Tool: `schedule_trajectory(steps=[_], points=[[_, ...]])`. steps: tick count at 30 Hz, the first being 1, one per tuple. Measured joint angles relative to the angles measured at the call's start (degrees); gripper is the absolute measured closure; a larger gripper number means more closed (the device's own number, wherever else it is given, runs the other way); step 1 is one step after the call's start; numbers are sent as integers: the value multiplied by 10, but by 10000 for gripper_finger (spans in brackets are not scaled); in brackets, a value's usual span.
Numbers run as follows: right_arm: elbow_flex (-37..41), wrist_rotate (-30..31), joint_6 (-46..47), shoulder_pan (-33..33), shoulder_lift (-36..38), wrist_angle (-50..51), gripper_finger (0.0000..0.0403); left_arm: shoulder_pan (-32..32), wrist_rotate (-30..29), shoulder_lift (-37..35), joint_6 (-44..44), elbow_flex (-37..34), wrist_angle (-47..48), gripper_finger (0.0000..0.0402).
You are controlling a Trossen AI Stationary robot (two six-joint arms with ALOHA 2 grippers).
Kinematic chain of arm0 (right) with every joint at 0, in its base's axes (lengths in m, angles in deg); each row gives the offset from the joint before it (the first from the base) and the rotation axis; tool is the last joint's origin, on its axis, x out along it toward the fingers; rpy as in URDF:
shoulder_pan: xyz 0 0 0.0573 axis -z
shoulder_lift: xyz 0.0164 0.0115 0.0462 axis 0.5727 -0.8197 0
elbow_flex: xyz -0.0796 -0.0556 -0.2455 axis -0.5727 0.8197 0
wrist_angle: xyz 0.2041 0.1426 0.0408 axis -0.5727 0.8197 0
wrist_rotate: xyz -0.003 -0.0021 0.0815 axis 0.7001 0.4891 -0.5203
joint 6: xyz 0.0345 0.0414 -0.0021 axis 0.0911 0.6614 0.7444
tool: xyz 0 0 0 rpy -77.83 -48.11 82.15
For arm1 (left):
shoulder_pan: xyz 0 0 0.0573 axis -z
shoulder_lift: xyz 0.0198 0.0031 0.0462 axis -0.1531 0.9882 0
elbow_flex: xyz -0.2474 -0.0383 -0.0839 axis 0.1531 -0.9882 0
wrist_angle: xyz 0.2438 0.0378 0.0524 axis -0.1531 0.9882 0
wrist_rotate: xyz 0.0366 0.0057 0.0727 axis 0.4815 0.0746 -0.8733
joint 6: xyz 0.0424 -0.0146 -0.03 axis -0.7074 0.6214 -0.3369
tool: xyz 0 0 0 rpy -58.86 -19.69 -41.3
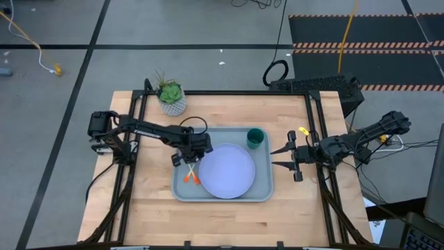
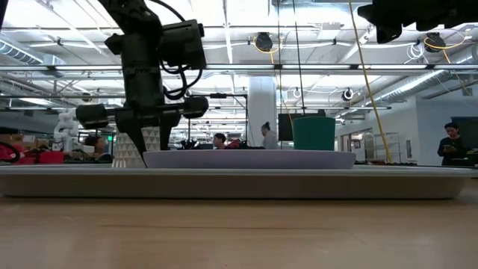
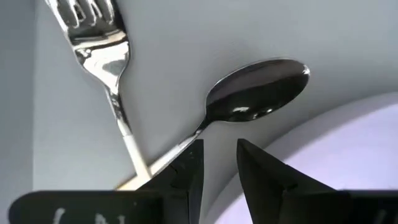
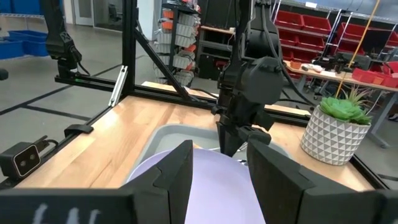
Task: Pick and place plate/cup/fork/spoon on tray
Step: Put the orange fork to the left of the orange spoon on the blue tray
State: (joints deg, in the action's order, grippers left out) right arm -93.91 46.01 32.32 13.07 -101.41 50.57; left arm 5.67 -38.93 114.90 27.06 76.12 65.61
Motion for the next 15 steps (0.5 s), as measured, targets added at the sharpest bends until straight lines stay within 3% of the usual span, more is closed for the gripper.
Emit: schedule_trajectory(steps=[9, 15], points=[[0, 0, 0, 0, 0, 5, 259, -2, 31, 0, -24, 23, 94, 305], [0, 0, 0, 0, 0, 5, 259, -2, 32, 0, -23, 32, 105, 305]])
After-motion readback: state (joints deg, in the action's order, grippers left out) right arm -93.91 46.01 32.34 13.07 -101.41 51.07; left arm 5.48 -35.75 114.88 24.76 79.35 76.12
